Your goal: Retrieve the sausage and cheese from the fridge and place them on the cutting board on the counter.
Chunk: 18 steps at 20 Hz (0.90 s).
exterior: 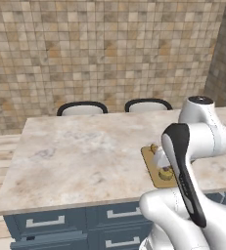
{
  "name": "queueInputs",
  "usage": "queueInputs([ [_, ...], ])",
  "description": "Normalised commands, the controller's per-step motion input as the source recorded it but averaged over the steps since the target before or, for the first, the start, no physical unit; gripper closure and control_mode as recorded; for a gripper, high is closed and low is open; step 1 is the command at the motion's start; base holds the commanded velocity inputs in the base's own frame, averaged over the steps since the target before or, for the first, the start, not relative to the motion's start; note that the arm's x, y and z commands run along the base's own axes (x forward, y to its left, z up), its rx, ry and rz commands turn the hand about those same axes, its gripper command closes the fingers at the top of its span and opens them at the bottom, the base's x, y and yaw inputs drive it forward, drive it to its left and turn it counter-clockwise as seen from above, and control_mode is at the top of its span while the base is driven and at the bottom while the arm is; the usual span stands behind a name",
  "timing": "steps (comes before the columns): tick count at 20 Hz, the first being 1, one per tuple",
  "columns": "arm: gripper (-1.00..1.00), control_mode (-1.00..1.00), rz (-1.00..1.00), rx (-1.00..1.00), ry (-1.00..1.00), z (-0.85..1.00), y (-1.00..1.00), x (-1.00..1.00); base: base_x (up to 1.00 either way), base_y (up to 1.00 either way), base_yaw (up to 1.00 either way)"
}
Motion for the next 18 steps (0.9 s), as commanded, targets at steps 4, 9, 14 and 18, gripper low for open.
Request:
queueInputs([
  [4, -1.0, -1.0, -0.15, 0.04, -0.32, 0.39, -0.01, 0.0, 0.0, 0.0, 0.0],
  [9, -1.0, -1.0, -0.09, 0.04, -0.32, 0.61, -0.01, -0.02, 0.0, 0.0, 0.0],
  [14, -1.0, -1.0, -0.06, 0.0, -0.03, 0.88, -0.12, -0.12, 0.0, 0.0, 0.0],
  [18, -1.0, -1.0, -0.06, 0.0, 0.0, 0.79, -0.06, -0.13, 0.0, 0.0, 0.0],
])
